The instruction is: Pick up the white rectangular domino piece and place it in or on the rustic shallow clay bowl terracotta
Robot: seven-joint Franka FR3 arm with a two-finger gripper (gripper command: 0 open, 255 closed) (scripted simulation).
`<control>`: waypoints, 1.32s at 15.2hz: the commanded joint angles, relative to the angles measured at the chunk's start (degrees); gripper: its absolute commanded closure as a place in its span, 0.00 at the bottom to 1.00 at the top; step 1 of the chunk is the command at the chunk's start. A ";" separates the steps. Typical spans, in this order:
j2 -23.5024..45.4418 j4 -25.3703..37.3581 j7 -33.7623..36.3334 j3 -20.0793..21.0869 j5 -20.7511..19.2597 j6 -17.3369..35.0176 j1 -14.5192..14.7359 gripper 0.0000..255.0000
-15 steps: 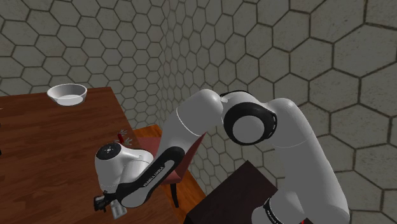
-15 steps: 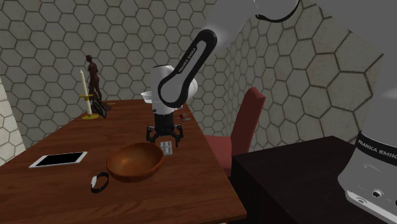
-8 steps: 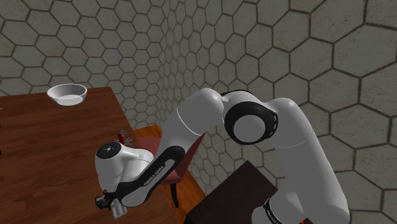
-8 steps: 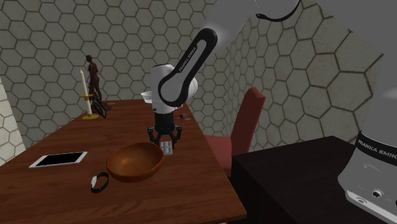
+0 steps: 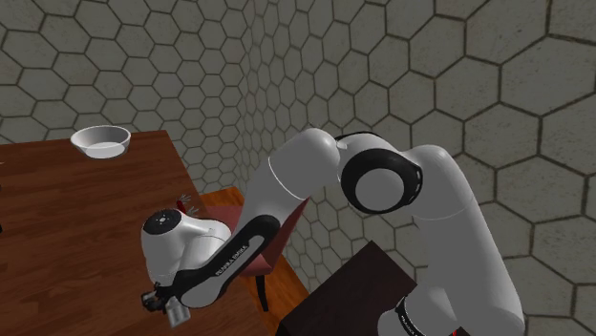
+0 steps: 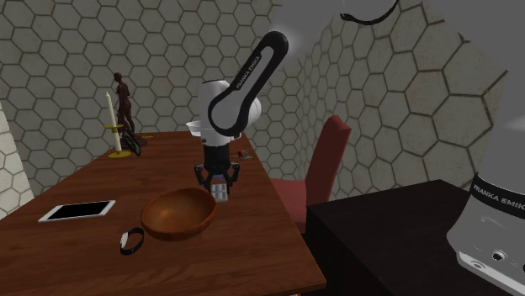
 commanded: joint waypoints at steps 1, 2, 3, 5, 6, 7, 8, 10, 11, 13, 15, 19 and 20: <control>-1.28 -0.55 -0.22 0.44 0.35 -0.76 -0.34 1.00; -1.92 -0.79 -0.33 0.66 0.54 -1.16 -0.51 1.00; -2.55 -1.03 -0.44 0.87 0.73 -1.57 -0.67 1.00; -3.80 -1.45 -0.67 1.31 1.12 -2.41 -1.00 1.00; -4.42 -1.65 -0.79 1.53 1.32 -2.84 -1.17 1.00; -5.03 -1.83 -0.92 1.74 1.53 -3.27 -1.33 1.00; -5.64 -1.99 -1.04 1.96 1.74 -3.71 -1.49 1.00; -6.84 -2.29 -1.30 2.39 2.17 -4.61 -1.81 1.00; -7.43 -2.42 -1.43 2.60 2.39 -5.07 -1.97 1.00; -8.60 -2.64 -1.70 3.03 2.84 -6.00 -2.28 1.00; -9.74 -2.81 -1.98 3.44 3.30 -6.96 -2.58 1.00; -11.95 -2.99 -2.55 4.24 4.25 -8.94 -3.16 1.00; -12.49 -3.01 -2.70 4.44 4.49 -9.45 -3.30 1.00</control>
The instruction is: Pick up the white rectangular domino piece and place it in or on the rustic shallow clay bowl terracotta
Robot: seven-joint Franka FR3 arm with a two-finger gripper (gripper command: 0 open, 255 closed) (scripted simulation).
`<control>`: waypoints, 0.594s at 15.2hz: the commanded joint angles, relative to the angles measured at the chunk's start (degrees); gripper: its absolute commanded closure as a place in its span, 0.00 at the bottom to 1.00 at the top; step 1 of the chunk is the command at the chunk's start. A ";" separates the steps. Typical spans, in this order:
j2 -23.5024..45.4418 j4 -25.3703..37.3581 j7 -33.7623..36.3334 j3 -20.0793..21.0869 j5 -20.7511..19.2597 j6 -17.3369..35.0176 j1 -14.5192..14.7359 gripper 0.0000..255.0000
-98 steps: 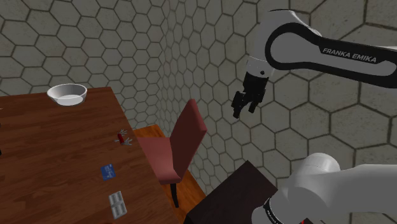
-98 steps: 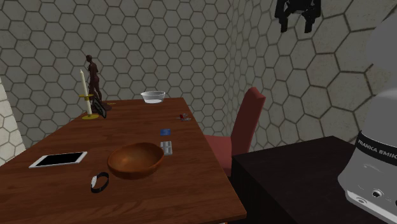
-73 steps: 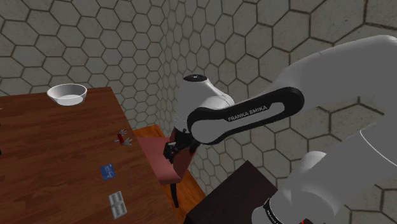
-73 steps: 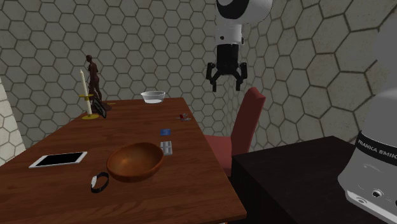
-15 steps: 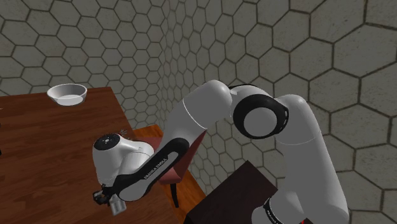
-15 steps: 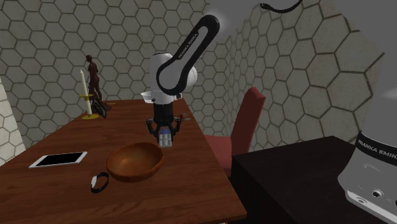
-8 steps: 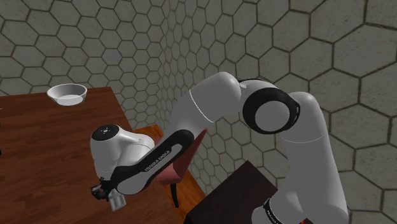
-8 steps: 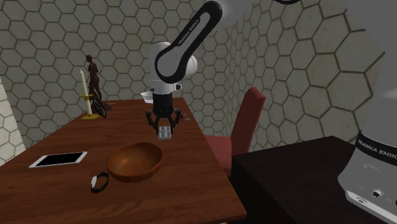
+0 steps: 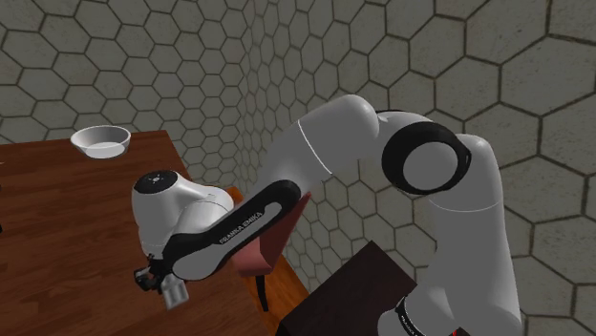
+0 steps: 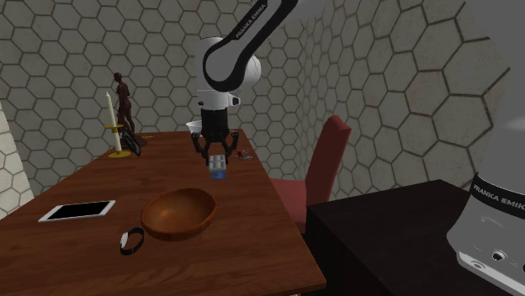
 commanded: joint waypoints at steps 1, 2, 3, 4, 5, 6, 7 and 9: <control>-1.00 0.15 -0.32 0.39 0.49 -1.14 -0.26 1.00; -1.53 0.16 -0.47 0.57 0.73 -1.66 -0.39 1.00; -2.04 0.19 -0.61 0.76 0.98 -2.18 -0.52 1.00; -2.56 0.23 -0.76 0.94 1.22 -2.71 -0.65 1.00; -2.95 0.26 -0.88 1.07 1.41 -3.12 -0.75 1.00; -3.26 -0.26 0.35 1.32 1.33 -2.95 0.12 1.00; -3.54 -0.71 1.59 1.56 1.25 -2.81 1.01 1.00; -3.97 -1.41 4.07 2.02 1.07 -2.62 2.84 1.00</control>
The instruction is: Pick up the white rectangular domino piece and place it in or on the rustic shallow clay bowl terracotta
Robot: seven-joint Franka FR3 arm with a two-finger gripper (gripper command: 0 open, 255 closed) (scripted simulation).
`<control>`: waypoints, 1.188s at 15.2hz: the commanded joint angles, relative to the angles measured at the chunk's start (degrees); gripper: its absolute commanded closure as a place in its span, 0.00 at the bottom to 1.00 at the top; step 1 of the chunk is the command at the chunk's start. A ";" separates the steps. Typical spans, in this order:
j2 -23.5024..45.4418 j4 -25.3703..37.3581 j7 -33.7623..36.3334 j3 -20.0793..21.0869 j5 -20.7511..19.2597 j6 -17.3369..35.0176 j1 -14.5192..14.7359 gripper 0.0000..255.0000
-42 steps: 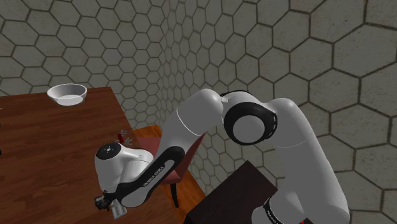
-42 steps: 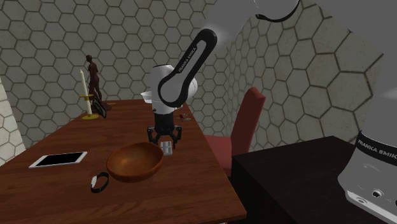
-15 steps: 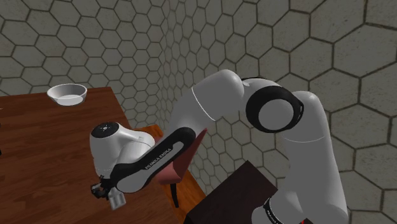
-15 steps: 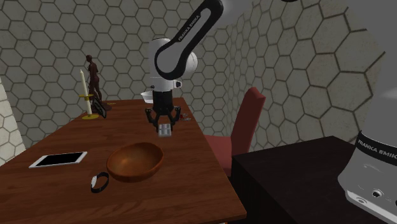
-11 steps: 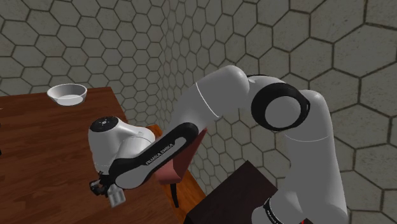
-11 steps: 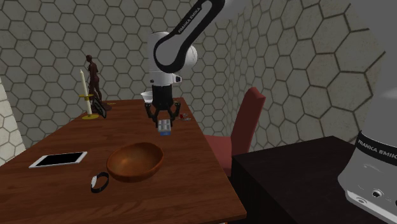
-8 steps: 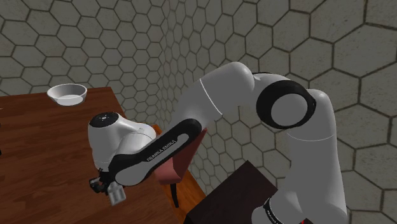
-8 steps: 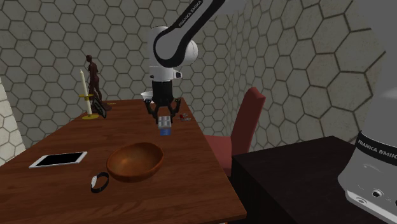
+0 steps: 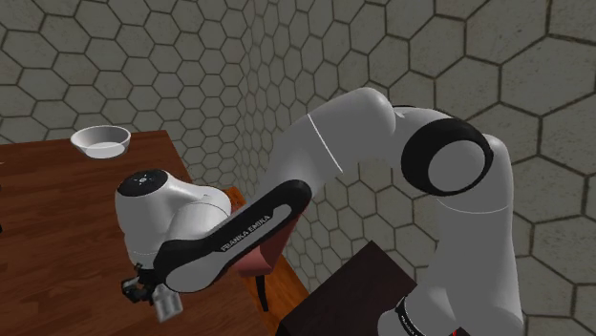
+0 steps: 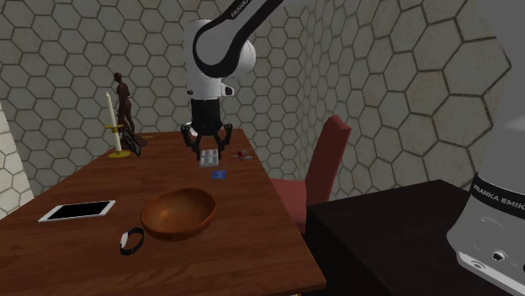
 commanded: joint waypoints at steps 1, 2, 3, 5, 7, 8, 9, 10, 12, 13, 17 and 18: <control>-0.48 -0.51 2.41 0.48 -0.12 -0.03 1.75 1.00; -0.59 -0.69 3.67 0.71 -0.23 -0.01 2.70 1.00; -0.65 -0.79 4.93 0.92 -0.35 -0.02 3.67 1.00; -0.67 -0.80 7.45 1.33 -0.61 -0.12 5.67 1.00; -0.51 -0.54 9.97 1.71 -0.90 -0.34 7.72 1.00; -0.37 -0.30 11.23 1.89 -1.06 -0.50 8.76 1.00; -0.18 0.00 12.49 2.06 -1.22 -0.68 9.83 1.00; -0.11 0.12 12.89 2.11 -1.28 -0.75 10.18 1.00; 0.91 0.02 13.24 1.71 -1.84 0.31 10.47 1.00; 1.43 -0.01 13.41 1.50 -2.11 0.84 10.61 1.00; 3.57 -0.01 14.09 0.64 -3.22 2.88 11.23 1.00; 4.12 0.03 14.26 0.41 -3.50 3.38 11.39 1.00</control>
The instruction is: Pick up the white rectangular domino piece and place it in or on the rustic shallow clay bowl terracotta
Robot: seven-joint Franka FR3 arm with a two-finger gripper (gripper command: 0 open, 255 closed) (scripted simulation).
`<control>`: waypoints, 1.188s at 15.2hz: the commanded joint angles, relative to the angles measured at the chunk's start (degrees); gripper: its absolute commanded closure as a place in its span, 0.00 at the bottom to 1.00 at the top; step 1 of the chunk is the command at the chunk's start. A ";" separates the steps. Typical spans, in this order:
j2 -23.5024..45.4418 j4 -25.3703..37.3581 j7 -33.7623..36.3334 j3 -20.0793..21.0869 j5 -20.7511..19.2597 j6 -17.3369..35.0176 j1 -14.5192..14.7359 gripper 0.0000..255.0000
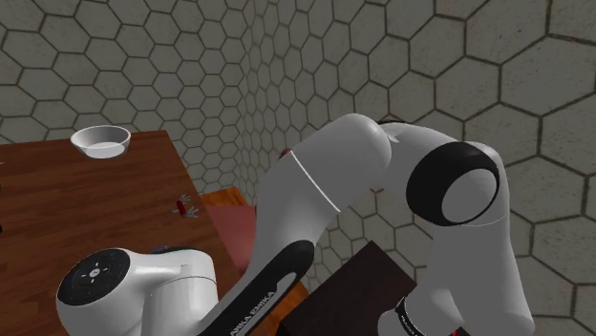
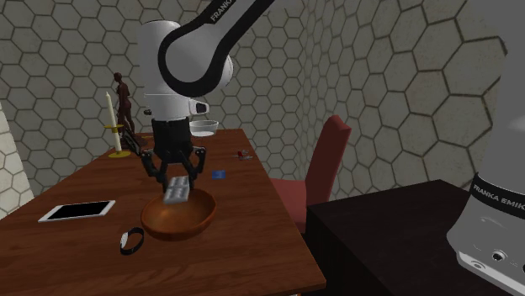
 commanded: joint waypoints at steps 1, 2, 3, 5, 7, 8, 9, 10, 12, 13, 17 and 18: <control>0.95 -0.13 0.29 -0.42 -0.52 1.07 0.24 1.00; 1.51 -0.07 0.46 -0.65 -0.79 1.56 0.40 1.00; 2.08 0.01 0.62 -0.89 -1.06 2.04 0.57 1.00; 3.23 0.19 0.94 -1.36 -1.58 2.99 0.92 1.00; 3.93 0.32 1.13 -1.65 -1.89 3.55 1.13 1.00; 3.93 0.32 1.13 -1.65 -1.89 3.55 1.13 1.00; 3.93 0.32 1.13 -1.65 -1.89 3.55 1.13 1.00; 3.93 0.32 1.13 -1.65 -1.89 3.55 1.13 1.00; 3.93 0.32 1.13 -1.65 -1.89 3.55 1.13 1.00; 3.93 0.32 1.13 -1.65 -1.89 3.55 1.13 1.00; 3.93 0.33 1.13 -1.65 -1.89 3.54 1.13 0.00; 3.93 0.33 1.13 -1.65 -1.89 3.54 1.13 0.00</control>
